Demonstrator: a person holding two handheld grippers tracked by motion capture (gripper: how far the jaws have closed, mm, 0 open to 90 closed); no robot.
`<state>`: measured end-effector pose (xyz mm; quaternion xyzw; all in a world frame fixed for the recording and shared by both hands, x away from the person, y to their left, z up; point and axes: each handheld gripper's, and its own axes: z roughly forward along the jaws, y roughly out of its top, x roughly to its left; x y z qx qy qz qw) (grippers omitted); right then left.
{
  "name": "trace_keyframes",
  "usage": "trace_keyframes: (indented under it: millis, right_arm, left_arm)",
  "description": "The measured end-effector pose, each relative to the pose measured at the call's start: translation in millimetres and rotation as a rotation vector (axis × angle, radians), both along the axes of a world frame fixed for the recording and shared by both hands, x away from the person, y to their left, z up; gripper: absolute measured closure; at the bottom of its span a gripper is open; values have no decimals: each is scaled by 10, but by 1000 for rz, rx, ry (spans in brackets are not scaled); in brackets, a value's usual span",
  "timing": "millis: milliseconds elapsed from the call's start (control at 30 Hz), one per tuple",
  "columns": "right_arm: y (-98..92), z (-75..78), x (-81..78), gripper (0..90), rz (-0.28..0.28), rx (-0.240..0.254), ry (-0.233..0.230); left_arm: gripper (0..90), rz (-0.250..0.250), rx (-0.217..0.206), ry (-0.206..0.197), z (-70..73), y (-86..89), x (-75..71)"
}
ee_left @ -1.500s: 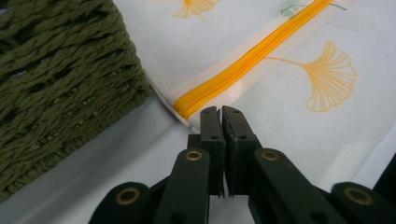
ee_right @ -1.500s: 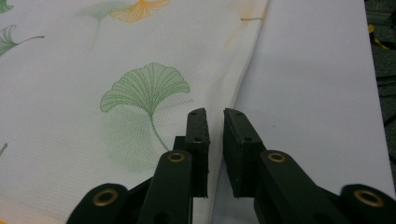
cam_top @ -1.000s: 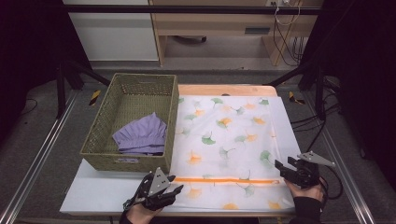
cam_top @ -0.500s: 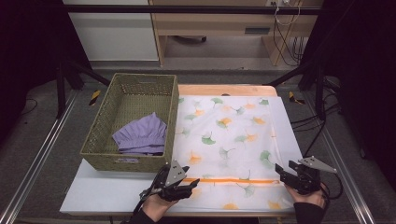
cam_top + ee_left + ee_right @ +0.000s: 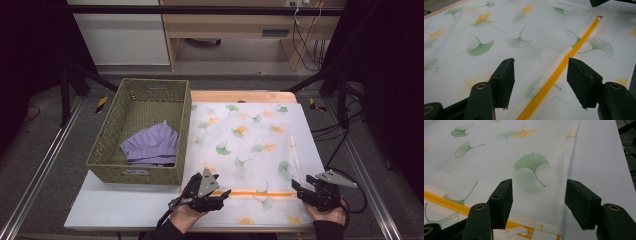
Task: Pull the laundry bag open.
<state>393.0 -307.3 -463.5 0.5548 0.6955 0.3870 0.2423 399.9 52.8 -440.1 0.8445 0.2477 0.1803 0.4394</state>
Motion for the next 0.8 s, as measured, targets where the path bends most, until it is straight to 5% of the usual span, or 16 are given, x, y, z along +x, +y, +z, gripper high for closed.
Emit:
trace_keyframes:
  millis: [200,500,800]
  right_arm:
    - [-38,-10,-17,392,-9,18,5]
    - [-65,-36,-28,415,-24,30,17]
    - [-141,-47,-50,466,-45,44,53]
  left_arm:
    - [403,-27,-2,-3,-15,-208,2]
    - [536,-102,-26,45,-159,-577,-30]
    - [800,-193,5,95,-278,-981,-98]
